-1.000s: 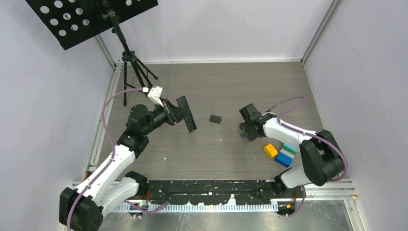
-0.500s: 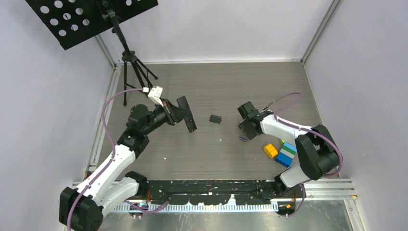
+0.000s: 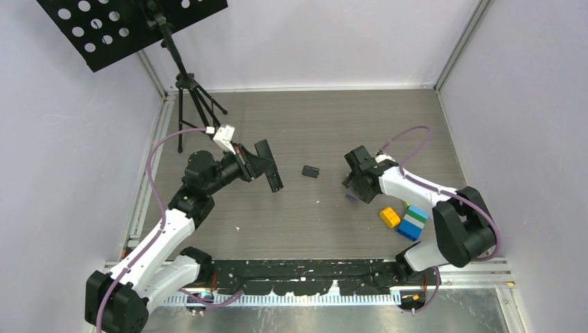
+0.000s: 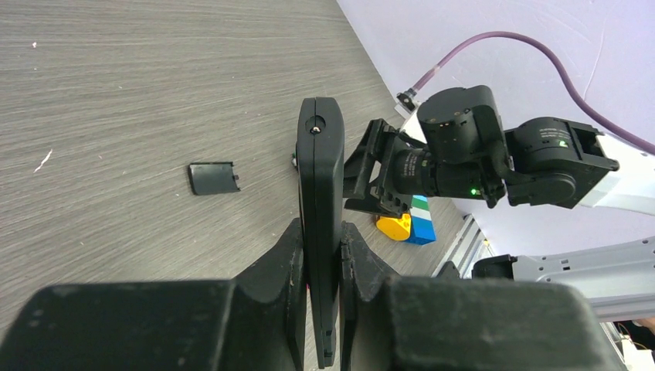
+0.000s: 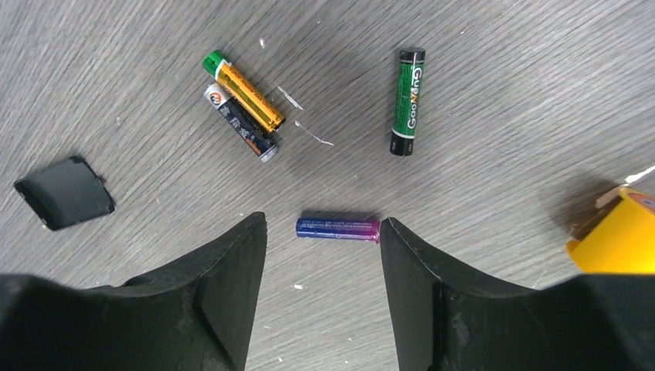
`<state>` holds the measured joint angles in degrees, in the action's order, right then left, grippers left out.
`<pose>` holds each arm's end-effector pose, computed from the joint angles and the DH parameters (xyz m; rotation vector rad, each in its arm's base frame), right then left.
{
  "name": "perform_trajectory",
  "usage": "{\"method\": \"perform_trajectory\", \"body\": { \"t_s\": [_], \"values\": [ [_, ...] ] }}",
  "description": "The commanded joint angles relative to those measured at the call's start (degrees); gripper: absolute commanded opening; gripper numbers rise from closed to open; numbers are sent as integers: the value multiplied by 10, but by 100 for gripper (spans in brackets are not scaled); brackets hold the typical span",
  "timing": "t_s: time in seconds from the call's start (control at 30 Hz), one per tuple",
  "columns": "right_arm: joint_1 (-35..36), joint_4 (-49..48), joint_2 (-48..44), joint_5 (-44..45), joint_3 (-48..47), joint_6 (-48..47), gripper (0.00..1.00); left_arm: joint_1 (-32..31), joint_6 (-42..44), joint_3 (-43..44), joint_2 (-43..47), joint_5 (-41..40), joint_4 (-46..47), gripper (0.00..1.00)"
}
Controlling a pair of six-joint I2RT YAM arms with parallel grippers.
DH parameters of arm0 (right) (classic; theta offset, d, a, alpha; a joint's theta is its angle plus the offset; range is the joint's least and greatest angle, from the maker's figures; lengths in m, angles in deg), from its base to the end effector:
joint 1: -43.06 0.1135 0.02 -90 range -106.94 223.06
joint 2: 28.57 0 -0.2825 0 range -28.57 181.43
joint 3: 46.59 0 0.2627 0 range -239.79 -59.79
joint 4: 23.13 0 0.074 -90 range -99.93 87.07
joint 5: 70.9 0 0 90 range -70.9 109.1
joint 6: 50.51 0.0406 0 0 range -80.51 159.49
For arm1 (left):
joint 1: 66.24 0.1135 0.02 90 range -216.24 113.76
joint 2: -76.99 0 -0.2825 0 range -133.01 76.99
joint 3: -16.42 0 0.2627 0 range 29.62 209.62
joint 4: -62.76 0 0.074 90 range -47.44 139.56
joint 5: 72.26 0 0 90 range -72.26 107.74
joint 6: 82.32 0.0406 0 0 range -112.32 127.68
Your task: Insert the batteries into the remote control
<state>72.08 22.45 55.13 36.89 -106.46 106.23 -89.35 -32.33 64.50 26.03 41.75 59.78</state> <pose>0.2412 0.1196 0.1827 0.9358 2.5045 0.0795 0.1912 -0.0996 0.3084 0.0761 1.8041 -1.1591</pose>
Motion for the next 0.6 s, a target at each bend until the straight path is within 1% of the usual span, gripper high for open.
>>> {"method": "perform_trajectory", "body": {
  "t_s": [0.0, 0.17, 0.23, 0.3, 0.43, 0.5, 0.57],
  "values": [
    [-1, 33, -38, 17, -3, -40, 62, 3, 7, 2, 10, 3, 11, 0],
    [-1, 34, -52, -2, 7, -20, 64, 3, 7, 5, 9, 6, 8, 0],
    [-1, 16, -53, -18, 10, -16, 64, 3, 6, 5, 9, 6, 7, 0],
    [-1, -1, -44, -23, 5, -41, 62, 3, 5, 5, 10, 7, 6, 0],
    [-1, -9, -12, -18, -31, -174, 59, 3, 5, 7, 16, 8, -4, 0],
    [1, -17, 2, -36, -43, -250, 62, 3, 7, 13, 19, 13, -15, 0],
    [3, -6, 20, -59, -58, -307, 64, 3, 11, 22, 18, 22, -27, 0]
  ]
}}
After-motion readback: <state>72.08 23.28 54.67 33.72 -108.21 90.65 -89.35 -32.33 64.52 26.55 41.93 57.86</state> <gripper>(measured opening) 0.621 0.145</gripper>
